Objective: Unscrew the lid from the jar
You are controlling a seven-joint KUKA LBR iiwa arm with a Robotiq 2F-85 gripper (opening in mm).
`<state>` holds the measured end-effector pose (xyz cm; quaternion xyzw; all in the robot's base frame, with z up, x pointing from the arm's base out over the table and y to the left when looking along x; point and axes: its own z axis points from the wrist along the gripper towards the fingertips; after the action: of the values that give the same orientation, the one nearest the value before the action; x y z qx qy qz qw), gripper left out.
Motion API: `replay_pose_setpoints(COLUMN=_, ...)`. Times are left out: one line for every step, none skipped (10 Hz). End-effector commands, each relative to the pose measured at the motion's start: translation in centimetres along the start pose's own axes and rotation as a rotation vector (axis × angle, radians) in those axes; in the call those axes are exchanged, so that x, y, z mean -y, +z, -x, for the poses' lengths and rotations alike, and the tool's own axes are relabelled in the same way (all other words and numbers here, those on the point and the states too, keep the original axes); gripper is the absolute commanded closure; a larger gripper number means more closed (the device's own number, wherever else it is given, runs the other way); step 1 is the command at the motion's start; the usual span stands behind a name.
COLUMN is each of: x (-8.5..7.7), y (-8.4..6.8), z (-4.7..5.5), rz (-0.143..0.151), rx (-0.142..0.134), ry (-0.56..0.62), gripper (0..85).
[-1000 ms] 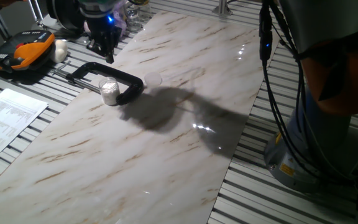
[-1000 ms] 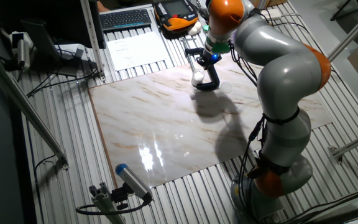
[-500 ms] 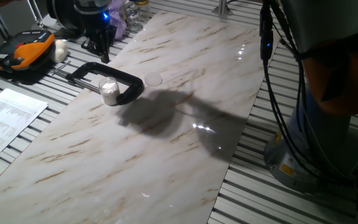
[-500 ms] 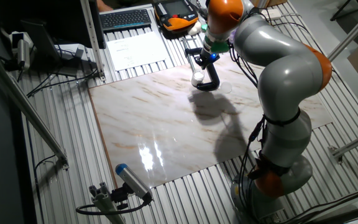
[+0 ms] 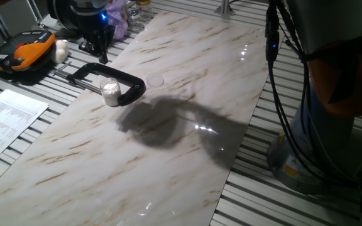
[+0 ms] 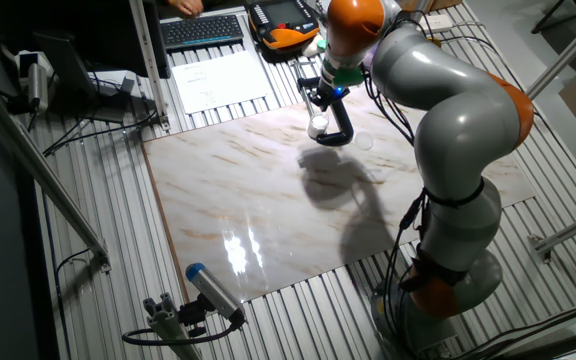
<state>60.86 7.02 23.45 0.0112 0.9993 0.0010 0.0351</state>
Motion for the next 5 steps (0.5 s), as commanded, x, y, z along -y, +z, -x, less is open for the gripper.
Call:
replay_pose_setpoints(x=0.0, y=-0.01, z=-0.03, rz=-0.004, rx=0.002, ry=-0.001, gripper=85.0)
replay_pose_setpoints(x=0.0, y=-0.01, z=-0.03, rz=-0.004, rx=0.004, ry=0.0, gripper=85.0)
replay_pose_setpoints(x=0.02, y=-0.02, z=-0.03, rz=-0.006, rx=0.005, ry=-0.001, gripper=85.0)
replay_pose_setpoints(x=0.05, y=-0.01, z=-0.03, rz=-0.008, rx=0.01, ry=-0.005, gripper=85.0)
replay_pose_setpoints(x=0.07, y=-0.04, z=-0.02, rz=-0.01, rx=0.01, ry=-0.006, gripper=85.0)
